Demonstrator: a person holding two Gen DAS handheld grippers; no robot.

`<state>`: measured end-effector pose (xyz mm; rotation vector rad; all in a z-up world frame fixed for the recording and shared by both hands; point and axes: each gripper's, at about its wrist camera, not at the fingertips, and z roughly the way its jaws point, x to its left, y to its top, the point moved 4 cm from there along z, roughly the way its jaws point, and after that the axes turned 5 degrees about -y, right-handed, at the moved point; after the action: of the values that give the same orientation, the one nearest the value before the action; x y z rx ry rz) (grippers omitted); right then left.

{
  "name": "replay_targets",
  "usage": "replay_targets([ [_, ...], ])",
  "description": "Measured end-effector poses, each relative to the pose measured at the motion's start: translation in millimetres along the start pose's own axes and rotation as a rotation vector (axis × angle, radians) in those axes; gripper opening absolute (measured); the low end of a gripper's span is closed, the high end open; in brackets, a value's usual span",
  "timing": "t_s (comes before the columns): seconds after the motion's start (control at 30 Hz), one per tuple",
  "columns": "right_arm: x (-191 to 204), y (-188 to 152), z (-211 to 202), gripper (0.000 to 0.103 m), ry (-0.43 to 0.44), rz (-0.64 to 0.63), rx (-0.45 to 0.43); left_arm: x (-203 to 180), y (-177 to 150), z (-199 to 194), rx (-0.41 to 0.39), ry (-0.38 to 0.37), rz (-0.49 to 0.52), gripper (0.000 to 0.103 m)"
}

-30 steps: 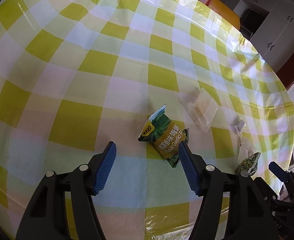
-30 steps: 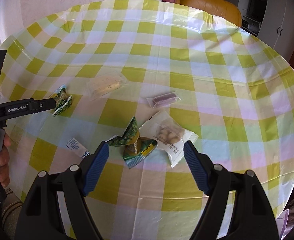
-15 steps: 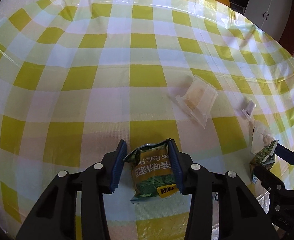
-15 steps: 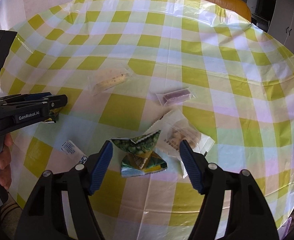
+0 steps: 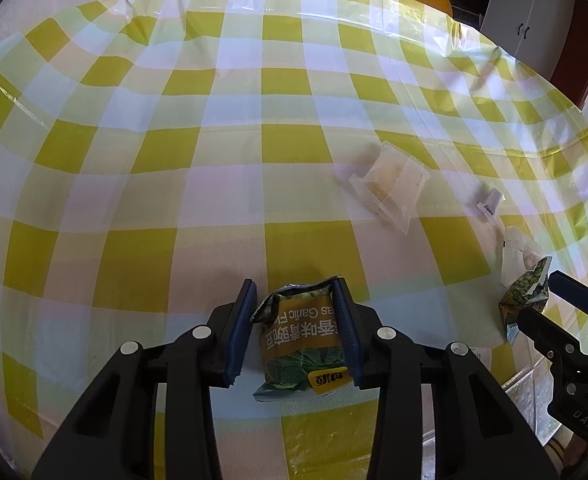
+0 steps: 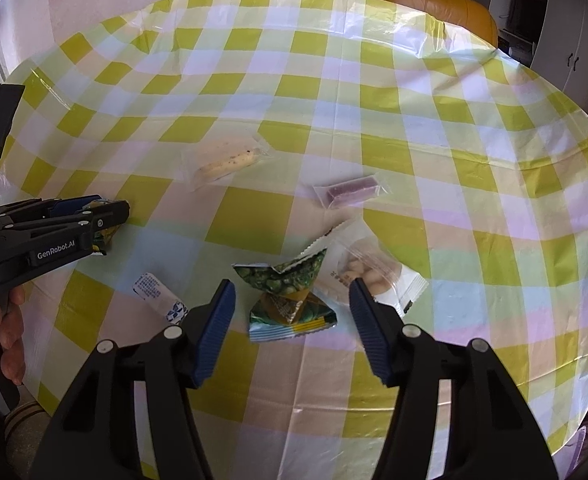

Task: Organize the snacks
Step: 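Grasp the green garlic snack bag with the left gripper while the right grasps the green triangular packet, then carry the garlic bag and triangular packet into the white box and open both grippers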

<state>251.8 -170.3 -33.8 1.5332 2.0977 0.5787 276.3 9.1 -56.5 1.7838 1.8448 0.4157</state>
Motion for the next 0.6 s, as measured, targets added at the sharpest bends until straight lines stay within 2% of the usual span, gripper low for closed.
replay_targets([
  [0.13, 12.9, -3.1, 2.7, 0.046, -0.020, -0.069, 0.001, -1.2, -1.4, -0.3, -0.001, 0.008, 0.008, 0.038],
  [0.27, 10.5, -2.9, 11.6, 0.032, -0.024, -0.057, 0.016, -1.8, -2.4, -0.9, -0.004, 0.011, 0.010, 0.037],
  [0.6, 8.6, -3.5, -0.8, 0.028, -0.021, -0.033, -0.013, 0.6, -3.4, -11.1, -0.026, 0.026, -0.004, 0.034],
])
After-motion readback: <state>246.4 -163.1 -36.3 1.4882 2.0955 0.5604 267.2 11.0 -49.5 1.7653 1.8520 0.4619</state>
